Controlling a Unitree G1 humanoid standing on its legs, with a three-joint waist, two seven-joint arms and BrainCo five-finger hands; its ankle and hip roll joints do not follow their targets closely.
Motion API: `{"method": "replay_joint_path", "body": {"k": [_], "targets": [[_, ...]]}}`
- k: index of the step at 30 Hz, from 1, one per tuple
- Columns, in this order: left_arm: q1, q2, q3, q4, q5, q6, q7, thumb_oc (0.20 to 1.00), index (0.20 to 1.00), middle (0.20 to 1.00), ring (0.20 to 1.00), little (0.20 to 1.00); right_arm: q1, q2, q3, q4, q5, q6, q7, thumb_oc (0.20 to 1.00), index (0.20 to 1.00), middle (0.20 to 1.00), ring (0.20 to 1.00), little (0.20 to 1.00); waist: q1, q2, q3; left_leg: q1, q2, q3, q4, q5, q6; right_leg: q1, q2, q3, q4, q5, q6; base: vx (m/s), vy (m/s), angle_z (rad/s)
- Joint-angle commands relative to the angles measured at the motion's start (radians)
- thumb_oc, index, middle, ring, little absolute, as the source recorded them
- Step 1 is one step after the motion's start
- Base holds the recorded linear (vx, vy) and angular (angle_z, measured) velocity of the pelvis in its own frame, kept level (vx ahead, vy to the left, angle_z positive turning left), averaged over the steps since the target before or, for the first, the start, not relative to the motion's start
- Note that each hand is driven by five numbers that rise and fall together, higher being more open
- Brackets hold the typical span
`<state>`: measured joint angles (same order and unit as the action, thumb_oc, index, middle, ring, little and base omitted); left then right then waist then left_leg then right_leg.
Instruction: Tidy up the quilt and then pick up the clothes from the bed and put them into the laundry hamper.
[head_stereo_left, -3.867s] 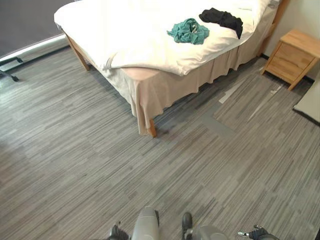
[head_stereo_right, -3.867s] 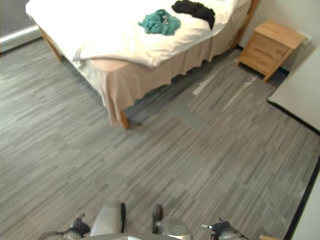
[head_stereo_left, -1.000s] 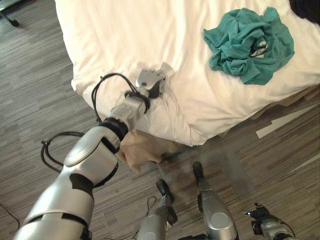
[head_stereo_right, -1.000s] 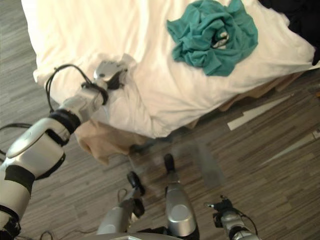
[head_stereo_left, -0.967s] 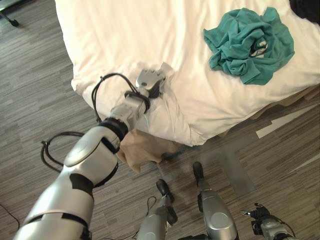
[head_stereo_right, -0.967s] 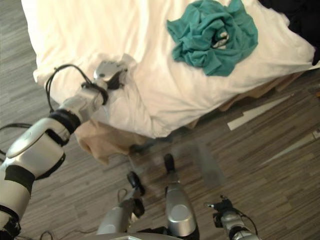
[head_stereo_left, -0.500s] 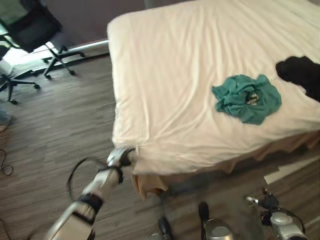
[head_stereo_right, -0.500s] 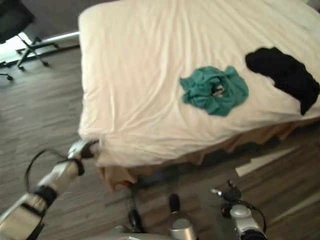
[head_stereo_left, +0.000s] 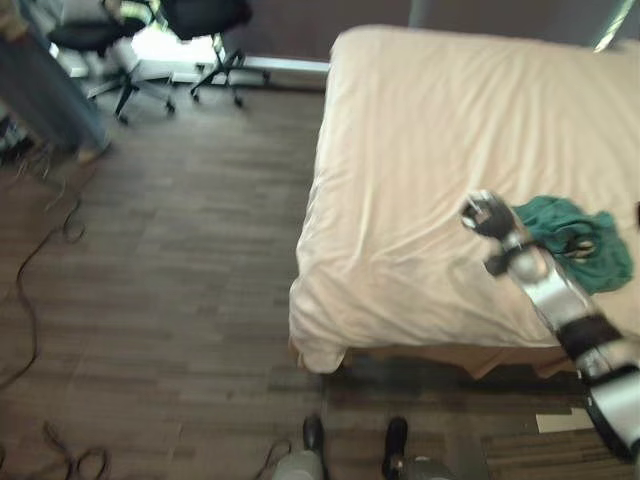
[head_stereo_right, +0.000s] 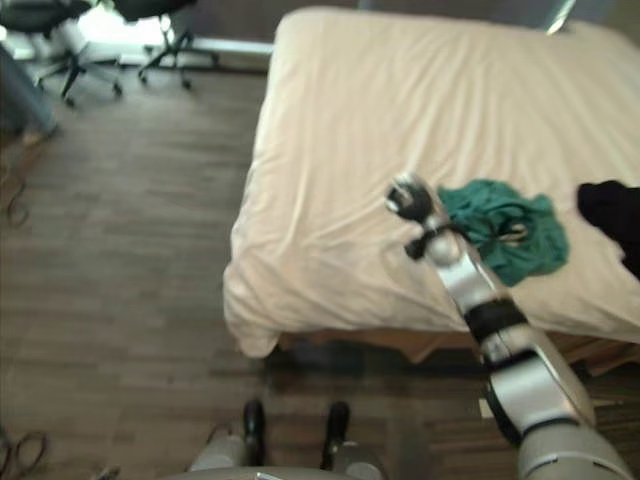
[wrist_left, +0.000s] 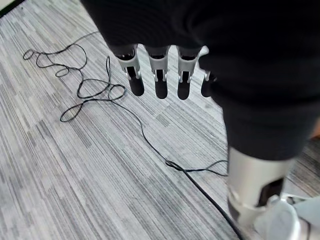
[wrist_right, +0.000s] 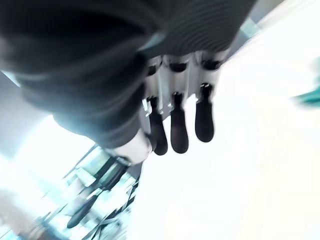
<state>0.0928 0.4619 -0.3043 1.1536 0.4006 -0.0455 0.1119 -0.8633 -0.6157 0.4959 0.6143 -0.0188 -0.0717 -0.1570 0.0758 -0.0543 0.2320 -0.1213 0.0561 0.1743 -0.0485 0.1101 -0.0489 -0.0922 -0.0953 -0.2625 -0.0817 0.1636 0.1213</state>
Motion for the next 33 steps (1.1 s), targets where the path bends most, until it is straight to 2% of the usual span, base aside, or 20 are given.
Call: {"method": "replay_joint_path", "body": {"k": [1, 4, 5, 8, 9, 10, 11, 12, 14, 16, 17, 19, 21, 22, 24, 25, 27, 28, 32, 33], "targets": [[-0.169, 0.042, -0.07, -0.012, -0.058, -0.01, 0.094, 1.0, 1.0, 1.0, 1.0, 1.0, -0.223, 0.006, 0.04, 0.036, 0.081, -0.032, -0.042, 0.2, 0.2, 0.2, 0.2, 0.2, 0.074, 0.015, 0.16, -0.035, 0.078, -0.069, 0.073, -0.054, -0.067, -0.093, -0.12, 0.006, 0.155, -0.11, 0.046, -0.11, -0.046, 0.49], [-0.224, 0.044, -0.118, -0.059, -0.056, -0.011, 0.125, 1.0, 1.0, 1.0, 1.0, 1.0, -0.277, 0.03, 0.08, 0.066, 0.096, -0.034, -0.052, 0.2, 0.2, 0.2, 0.2, 0.2, 0.089, 0.022, 0.188, -0.098, 0.084, -0.091, 0.09, -0.042, -0.077, -0.134, -0.128, -0.02, 0.178, -0.118, 0.044, -0.09, -0.052, 0.4], [-0.265, 0.038, -0.177, -0.128, -0.047, -0.021, 0.145, 1.0, 1.0, 1.0, 1.0, 1.0, -0.297, 0.07, 0.115, 0.088, 0.095, -0.032, -0.053, 0.2, 0.2, 0.2, 0.2, 0.2, 0.107, 0.038, 0.227, -0.148, 0.088, -0.109, 0.107, -0.037, -0.083, -0.178, -0.135, -0.037, 0.213, -0.127, 0.042, -0.11, -0.056, 0.44], [-0.292, 0.021, -0.212, -0.164, -0.042, -0.018, 0.161, 1.0, 1.0, 1.0, 1.0, 1.0, -0.276, 0.12, 0.138, 0.118, 0.082, -0.026, -0.055, 0.2, 0.2, 0.2, 0.2, 0.2, 0.114, 0.048, 0.25, -0.194, 0.087, -0.118, 0.119, -0.032, -0.086, -0.219, -0.138, -0.049, 0.238, -0.134, 0.039, -0.08, -0.043, 0.34], [-0.307, -0.003, -0.228, -0.164, -0.032, -0.001, 0.184, 1.0, 1.0, 1.0, 1.0, 1.0, -0.221, 0.198, 0.146, 0.153, 0.059, -0.009, -0.052, 0.2, 0.2, 0.2, 0.2, 0.2, 0.117, 0.055, 0.264, -0.219, 0.087, -0.119, 0.127, -0.029, -0.084, -0.248, -0.138, -0.049, 0.255, -0.138, 0.035, -0.05, -0.022, 0.25], [-0.307, -0.003, -0.228, -0.164, -0.032, -0.001, 0.184, 1.0, 1.0, 1.0, 1.0, 1.0, -0.221, 0.199, 0.146, 0.153, 0.059, -0.009, -0.052, 0.2, 0.2, 0.2, 0.2, 0.2, 0.116, 0.054, 0.262, -0.223, 0.086, -0.12, 0.125, -0.026, -0.083, -0.25, -0.138, -0.05, 0.253, -0.135, 0.035, -0.02, -0.019, 0.21], [-0.32, -0.036, -0.233, -0.141, -0.023, 0.015, 0.202, 1.0, 1.0, 1.0, 1.0, 1.0, -0.126, 0.304, 0.145, 0.229, 0.053, 0.007, -0.043, 0.2, 0.2, 0.2, 0.2, 0.2, 0.113, 0.058, 0.272, -0.224, 0.086, -0.117, 0.132, -0.032, -0.079, -0.259, -0.137, -0.042, 0.262, -0.14, 0.032, 0.0, 0.0, 0.0], [-0.32, -0.036, -0.233, -0.141, -0.023, 0.014, 0.203, 1.0, 1.0, 1.0, 1.0, 1.0, -0.126, 0.305, 0.145, 0.229, 0.052, 0.006, -0.043, 0.2, 0.2, 0.2, 0.2, 0.2, 0.112, 0.057, 0.27, -0.227, 0.085, -0.118, 0.131, -0.028, -0.078, -0.261, -0.137, -0.043, 0.259, -0.136, 0.032, 0.0, 0.0, 0.0], [-0.315, -0.065, -0.226, -0.119, -0.003, 0.021, 0.212, 1.0, 1.0, 1.0, 1.0, 1.0, 0.029, 0.404, 0.192, 0.33, -0.027, 0.033, 0.016, 0.2, 0.2, 0.2, 0.2, 0.2, 0.104, 0.057, 0.264, -0.205, 0.086, -0.117, 0.125, -0.039, -0.074, -0.243, -0.132, -0.039, 0.25, -0.144, 0.029, 0.05, -0.021, -0.07], [-0.311, -0.071, -0.227, -0.115, 0.0, 0.017, 0.213, 1.0, 1.0, 1.0, 1.0, 1.0, 0.082, 0.416, 0.208, 0.343, -0.039, 0.034, 0.042, 0.2, 0.2, 0.2, 0.2, 0.2, 0.097, 0.055, 0.257, -0.198, 0.085, -0.117, 0.118, -0.038, -0.071, -0.237, -0.131, -0.038, 0.242, -0.142, 0.028, 0.05, -0.009, -0.09], [-0.303, -0.085, -0.235, -0.111, 0.009, 0.01, 0.203, 1.0, 1.0, 1.0, 1.0, 1.0, 0.2, 0.433, 0.244, 0.322, -0.035, 0.025, 0.113, 0.2, 0.2, 0.2, 0.2, 0.2, 0.087, 0.053, 0.248, -0.172, 0.084, -0.116, 0.106, -0.045, -0.071, -0.218, -0.129, -0.034, 0.232, -0.145, 0.03, 0.04, -0.002, -0.14], [-0.299, -0.084, -0.232, -0.113, 0.012, 0.006, 0.197, 1.0, 1.0, 1.0, 1.0, 1.0, 0.246, 0.422, 0.257, 0.281, -0.009, 0.019, 0.149, 0.2, 0.2, 0.2, 0.2, 0.2, 0.081, 0.051, 0.239, -0.162, 0.084, -0.116, 0.095, -0.041, -0.071, -0.208, -0.128, -0.034, 0.222, -0.141, 0.031, 0.06, -0.009, -0.13], [-0.293, -0.079, -0.22, -0.107, 0.028, 0.005, 0.175, 1.0, 1.0, 1.0, 1.0, 1.0, 0.309, 0.331, 0.308, 0.025, 0.081, -0.03, 0.262, 0.2, 0.2, 0.2, 0.2, 0.2, 0.058, 0.039, 0.212, -0.108, 0.088, -0.105, 0.065, -0.043, -0.078, -0.168, -0.121, -0.023, 0.197, -0.145, 0.036, 0.12, -0.016, 0.0], [-0.293, -0.08, -0.22, -0.107, 0.029, 0.005, 0.175, 1.0, 1.0, 1.0, 1.0, 1.0, 0.31, 0.329, 0.308, 0.022, 0.082, -0.028, 0.263, 0.2, 0.2, 0.2, 0.2, 0.2, 0.057, 0.039, 0.211, -0.11, 0.086, -0.105, 0.064, -0.04, -0.077, -0.169, -0.122, -0.024, 0.194, -0.141, 0.036, 0.11, -0.014, 0.06], [-0.29, -0.064, -0.195, -0.107, 0.038, 0.009, 0.178, 1.0, 1.0, 1.0, 1.0, 1.0, 0.291, 0.228, 0.253, -0.239, 0.174, -0.091, 0.242, 0.2, 0.2, 0.2, 0.2, 0.2, 0.03, 0.037, 0.202, -0.08, 0.091, -0.083, 0.05, -0.043, -0.082, -0.159, -0.115, -0.011, 0.183, -0.142, 0.04, 0.04, 0.002, -0.04], [-0.291, -0.064, -0.195, -0.107, 0.038, 0.009, 0.178, 1.0, 1.0, 1.0, 1.0, 1.0, 0.292, 0.226, 0.252, -0.242, 0.175, -0.089, 0.242, 0.2, 0.2, 0.2, 0.2, 0.2, 0.03, 0.037, 0.201, -0.083, 0.09, -0.083, 0.05, -0.04, -0.081, -0.161, -0.115, -0.011, 0.18, -0.138, 0.04, 0.0, 0.015, -0.23], [-0.29, -0.06, -0.176, -0.114, 0.029, 0.008, 0.181, 1.0, 1.0, 1.0, 1.0, 1.0, 0.266, 0.175, 0.172, -0.393, 0.214, -0.129, 0.197, 0.2, 0.2, 0.2, 0.2, 0.2, 0.014, 0.042, 0.203, -0.082, 0.093, -0.071, 0.052, -0.042, -0.084, -0.172, -0.112, 0.003, 0.179, -0.136, 0.042, -0.01, -0.001, -0.43], [-0.289, -0.064, -0.165, -0.133, 0.017, 0.006, 0.186, 1.0, 1.0, 1.0, 1.0, 1.0, 0.229, 0.146, 0.087, -0.463, 0.24, -0.158, 0.13, 0.2, 0.2, 0.2, 0.2, 0.2, 0.002, 0.056, 0.211, -0.089, 0.097, -0.061, 0.059, -0.045, -0.088, -0.189, -0.111, 0.015, 0.185, -0.139, 0.042, -0.03, -0.025, -0.51], [-0.27, -0.069, -0.128, -0.199, -0.034, -0.004, 0.208, 1.0, 1.0, 1.0, 1.0, 1.0, 0.162, 0.118, -0.094, -0.441, 0.287, -0.188, -0.016, 0.2, 0.2, 0.2, 0.2, 0.2, -0.022, 0.083, 0.24, -0.147, 0.095, -0.035, 0.15, -0.084, -0.075, -0.264, -0.105, 0.069, 0.211, -0.13, 0.032, -0.07, 0.018, -0.29], [-0.27, -0.068, -0.128, -0.199, -0.034, -0.004, 0.208, 1.0, 1.0, 1.0, 1.0, 1.0, 0.162, 0.119, -0.094, -0.441, 0.287, -0.188, -0.016, 0.2, 0.2, 0.2, 0.2, 0.2, -0.022, 0.082, 0.239, -0.149, 0.095, -0.035, 0.15, -0.084, -0.075, -0.265, -0.105, 0.069, 0.211, -0.13, 0.032, -0.11, 0.098, -0.25]]}}
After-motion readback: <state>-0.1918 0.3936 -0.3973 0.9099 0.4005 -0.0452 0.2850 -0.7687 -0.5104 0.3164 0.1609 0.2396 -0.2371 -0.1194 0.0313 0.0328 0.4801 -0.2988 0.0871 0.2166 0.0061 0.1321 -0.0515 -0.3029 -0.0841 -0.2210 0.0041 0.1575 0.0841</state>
